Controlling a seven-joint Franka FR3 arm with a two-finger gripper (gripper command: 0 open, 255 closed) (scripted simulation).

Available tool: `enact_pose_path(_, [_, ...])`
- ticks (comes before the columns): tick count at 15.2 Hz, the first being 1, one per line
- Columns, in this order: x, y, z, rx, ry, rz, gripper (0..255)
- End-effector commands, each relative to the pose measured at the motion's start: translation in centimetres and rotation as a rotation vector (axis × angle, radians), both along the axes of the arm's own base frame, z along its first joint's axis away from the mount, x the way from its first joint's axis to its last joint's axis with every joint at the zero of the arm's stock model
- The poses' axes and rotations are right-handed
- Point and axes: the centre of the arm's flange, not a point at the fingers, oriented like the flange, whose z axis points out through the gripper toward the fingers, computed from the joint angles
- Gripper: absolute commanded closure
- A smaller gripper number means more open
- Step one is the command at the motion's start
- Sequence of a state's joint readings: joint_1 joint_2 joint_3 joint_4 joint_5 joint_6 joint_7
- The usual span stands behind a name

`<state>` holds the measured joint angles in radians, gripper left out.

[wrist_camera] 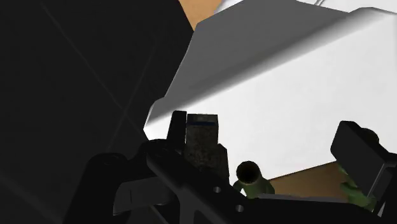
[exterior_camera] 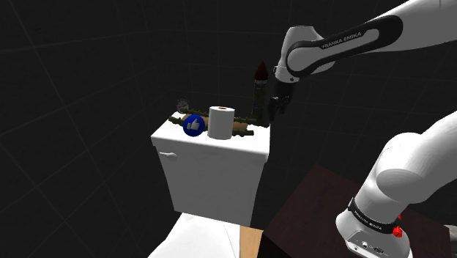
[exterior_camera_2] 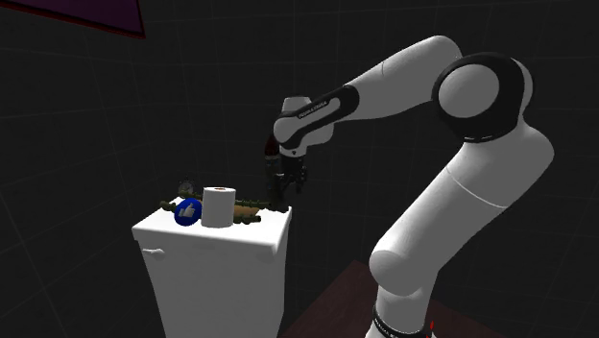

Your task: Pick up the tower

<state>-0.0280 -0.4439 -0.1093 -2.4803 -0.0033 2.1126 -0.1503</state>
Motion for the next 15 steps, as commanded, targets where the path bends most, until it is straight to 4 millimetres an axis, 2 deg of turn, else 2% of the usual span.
enact_pose_path(1, [1.7,-0.8,-0.8,-0.006,-0.043,0.013,0])
enact_pose_path(5, [4.8,-2.5,-1.9,-0.013,-0.11,0.033,0])
enact_pose_path(12, [4.8,-2.5,-5.6,-0.013,-0.11,0.033,0])
enact_pose_path(14, [4.8,-2.5,-5.9,-0.013,-0.11,0.032,0])
enact_pose_path(15, [4.7,-2.6,-5.9,-0.013,-0.11,0.033,255])
